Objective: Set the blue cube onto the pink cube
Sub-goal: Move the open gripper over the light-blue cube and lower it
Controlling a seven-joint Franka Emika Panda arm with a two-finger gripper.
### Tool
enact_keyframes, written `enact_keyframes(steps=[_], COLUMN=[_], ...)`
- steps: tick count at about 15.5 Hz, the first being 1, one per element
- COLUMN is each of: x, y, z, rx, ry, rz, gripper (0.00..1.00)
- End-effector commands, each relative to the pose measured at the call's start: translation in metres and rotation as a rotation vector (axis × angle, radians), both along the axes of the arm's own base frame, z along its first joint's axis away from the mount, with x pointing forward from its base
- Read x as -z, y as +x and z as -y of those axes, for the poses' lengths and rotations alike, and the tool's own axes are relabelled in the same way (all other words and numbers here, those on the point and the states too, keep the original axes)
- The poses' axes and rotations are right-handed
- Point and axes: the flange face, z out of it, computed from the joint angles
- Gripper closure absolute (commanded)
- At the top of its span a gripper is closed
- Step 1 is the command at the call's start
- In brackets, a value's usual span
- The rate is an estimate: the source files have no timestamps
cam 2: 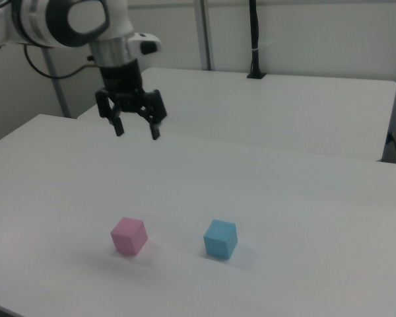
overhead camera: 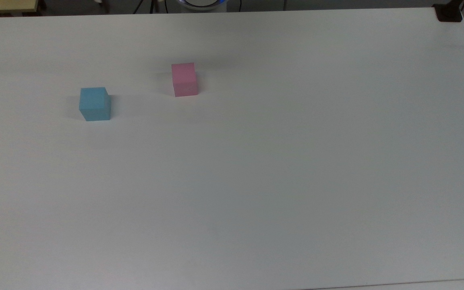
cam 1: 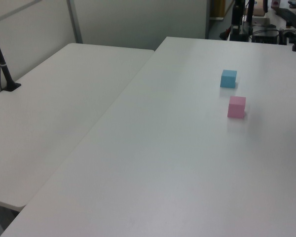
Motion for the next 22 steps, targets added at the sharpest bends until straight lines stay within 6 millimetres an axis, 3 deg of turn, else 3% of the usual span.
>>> enact_keyframes(steps=[1,3,8,12,15,22], x=[0.007,0.022,0.096,0.154,0.195,0.25], y=[0.003,0.008,0.03,0.045,0.044,0.044], z=[0.052,0.074,0.107,0.114,0.119,0.136], rx=[-0.045,0.002,0.04,0.033,0.026,0.019], ry=[-0.015,-0.017,-0.021,-0.035,-0.049,-0.084], rz=[0.007,0.019,0.011,-0.069,-0.018,-0.059], gripper=[0.0,0.0,0.0,0.05,0.03,0.0])
